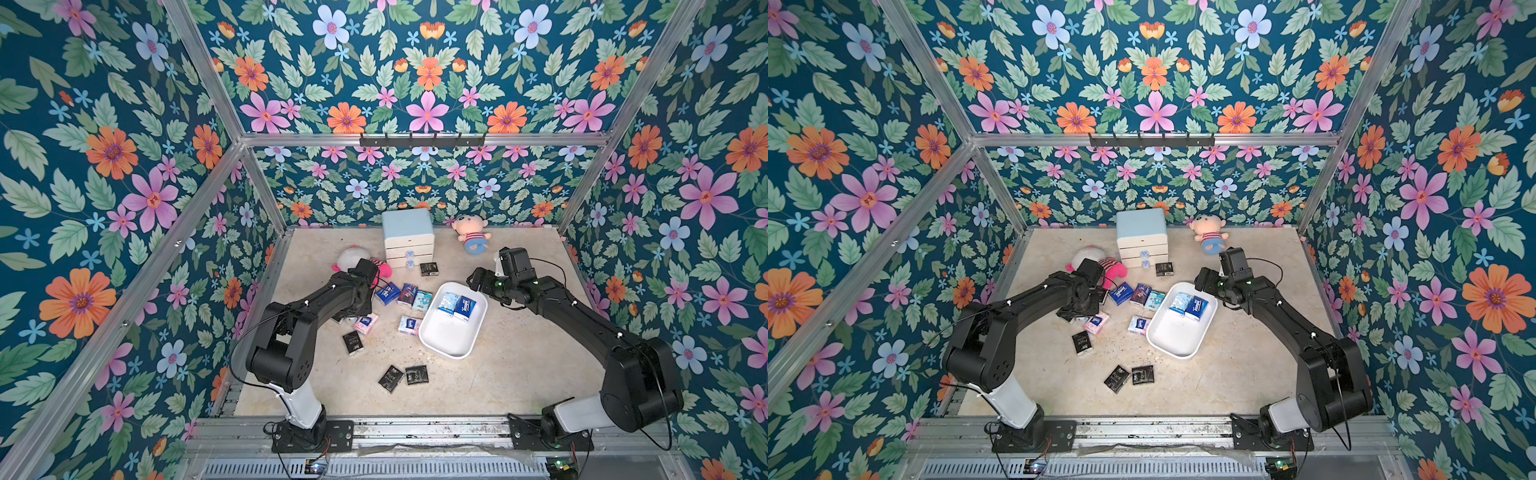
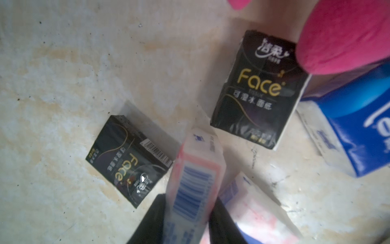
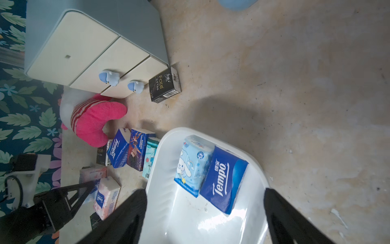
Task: Put the pocket tissues into the storage box
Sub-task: Pick up the pocket tissues from the center of the board.
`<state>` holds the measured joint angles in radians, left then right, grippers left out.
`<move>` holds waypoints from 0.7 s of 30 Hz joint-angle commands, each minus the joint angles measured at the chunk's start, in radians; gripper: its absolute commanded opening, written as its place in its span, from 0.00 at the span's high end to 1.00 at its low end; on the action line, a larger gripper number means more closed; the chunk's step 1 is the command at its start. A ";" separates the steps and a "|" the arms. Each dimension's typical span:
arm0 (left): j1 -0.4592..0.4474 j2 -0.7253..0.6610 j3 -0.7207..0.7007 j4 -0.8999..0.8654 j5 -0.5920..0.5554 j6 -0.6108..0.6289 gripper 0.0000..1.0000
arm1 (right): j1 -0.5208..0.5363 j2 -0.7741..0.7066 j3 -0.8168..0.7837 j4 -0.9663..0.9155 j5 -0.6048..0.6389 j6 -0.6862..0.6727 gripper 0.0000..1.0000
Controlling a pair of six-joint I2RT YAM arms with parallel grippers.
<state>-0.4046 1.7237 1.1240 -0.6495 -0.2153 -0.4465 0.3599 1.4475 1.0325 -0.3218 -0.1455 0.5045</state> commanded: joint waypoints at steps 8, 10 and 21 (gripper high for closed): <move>0.003 -0.014 0.061 -0.075 0.016 -0.009 0.86 | 0.001 -0.034 -0.011 -0.021 0.092 -0.041 0.08; 0.003 -0.042 0.085 -0.110 0.014 -0.021 0.85 | 0.000 -0.041 -0.029 -0.011 0.094 -0.040 0.08; -0.090 -0.167 0.218 -0.039 0.231 -0.130 0.85 | -0.017 -0.078 -0.083 0.005 0.086 -0.031 0.08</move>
<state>-0.4698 1.5650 1.3270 -0.7456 -0.0734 -0.5297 0.3454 1.3804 0.9524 -0.3332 -0.0704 0.4759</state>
